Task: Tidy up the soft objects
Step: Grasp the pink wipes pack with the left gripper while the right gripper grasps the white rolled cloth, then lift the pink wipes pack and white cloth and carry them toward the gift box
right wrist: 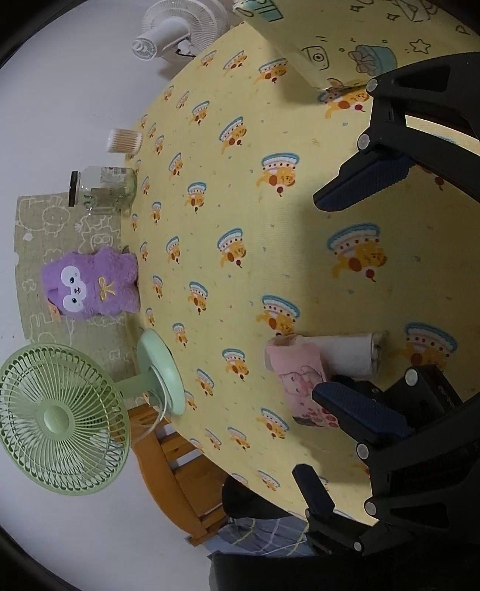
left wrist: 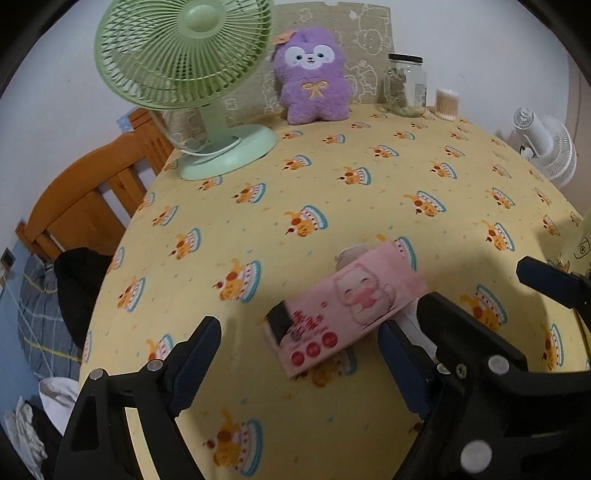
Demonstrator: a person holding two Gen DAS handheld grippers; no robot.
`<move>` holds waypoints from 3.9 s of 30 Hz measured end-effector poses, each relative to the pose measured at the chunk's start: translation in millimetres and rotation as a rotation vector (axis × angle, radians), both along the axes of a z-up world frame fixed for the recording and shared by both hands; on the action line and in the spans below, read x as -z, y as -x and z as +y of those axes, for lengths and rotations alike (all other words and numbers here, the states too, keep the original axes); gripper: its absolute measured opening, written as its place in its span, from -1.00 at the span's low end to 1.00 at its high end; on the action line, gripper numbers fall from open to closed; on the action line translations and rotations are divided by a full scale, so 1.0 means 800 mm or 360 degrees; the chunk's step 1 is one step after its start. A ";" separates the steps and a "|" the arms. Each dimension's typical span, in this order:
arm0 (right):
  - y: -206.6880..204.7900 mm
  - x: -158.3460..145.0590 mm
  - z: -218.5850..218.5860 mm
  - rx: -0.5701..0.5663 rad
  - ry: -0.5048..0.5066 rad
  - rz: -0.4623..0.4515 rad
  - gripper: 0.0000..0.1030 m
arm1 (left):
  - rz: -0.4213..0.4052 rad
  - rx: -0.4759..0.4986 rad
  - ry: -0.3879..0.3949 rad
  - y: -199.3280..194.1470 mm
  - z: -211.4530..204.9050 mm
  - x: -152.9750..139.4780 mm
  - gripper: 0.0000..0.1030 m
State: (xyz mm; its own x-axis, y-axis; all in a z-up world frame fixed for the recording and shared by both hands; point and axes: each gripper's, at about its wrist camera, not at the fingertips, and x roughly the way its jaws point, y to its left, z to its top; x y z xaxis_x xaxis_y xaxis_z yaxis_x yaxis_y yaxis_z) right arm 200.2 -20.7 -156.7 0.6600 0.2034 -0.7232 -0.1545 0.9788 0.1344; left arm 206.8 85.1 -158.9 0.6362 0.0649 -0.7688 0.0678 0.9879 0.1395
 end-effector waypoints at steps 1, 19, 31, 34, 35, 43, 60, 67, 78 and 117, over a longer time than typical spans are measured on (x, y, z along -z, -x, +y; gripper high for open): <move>-0.002 0.001 -0.001 0.0007 -0.0004 0.0006 0.85 | 0.0004 0.0005 0.0009 -0.003 -0.001 0.001 0.58; -0.013 0.009 0.026 -0.0070 0.0105 0.0045 0.63 | 0.0040 -0.0053 0.0012 0.012 0.008 0.005 -0.51; -0.037 0.025 0.047 -0.0132 0.0074 0.0138 -0.27 | 0.0052 -0.0079 0.0034 0.008 0.020 0.004 0.02; -0.042 0.023 0.043 -0.0108 0.0044 0.0151 -0.49 | 0.0055 -0.0026 0.0012 -0.004 0.015 0.003 0.08; -0.044 0.023 0.041 -0.0096 0.0038 0.0150 -0.50 | 0.0060 -0.0005 0.0027 -0.008 0.015 0.002 0.08; -0.052 0.017 0.028 -0.0041 0.0014 0.0128 -0.51 | 0.0038 0.0025 0.0055 -0.030 0.006 0.006 0.03; -0.024 0.013 0.014 -0.0005 0.0067 0.0120 -0.50 | 0.0050 0.0015 0.0116 0.003 -0.009 0.004 -0.24; -0.002 0.015 0.010 -0.0001 0.0114 0.0116 -0.50 | 0.0028 0.0006 0.0199 0.039 -0.019 -0.001 -0.25; 0.043 -0.023 0.009 -0.0023 0.0162 -0.0020 -0.50 | -0.0109 0.0025 0.0208 0.079 -0.020 -0.031 -0.25; 0.139 -0.175 -0.005 -0.0068 0.0162 -0.0436 -0.50 | -0.0500 -0.0005 0.0138 0.160 -0.033 -0.166 -0.25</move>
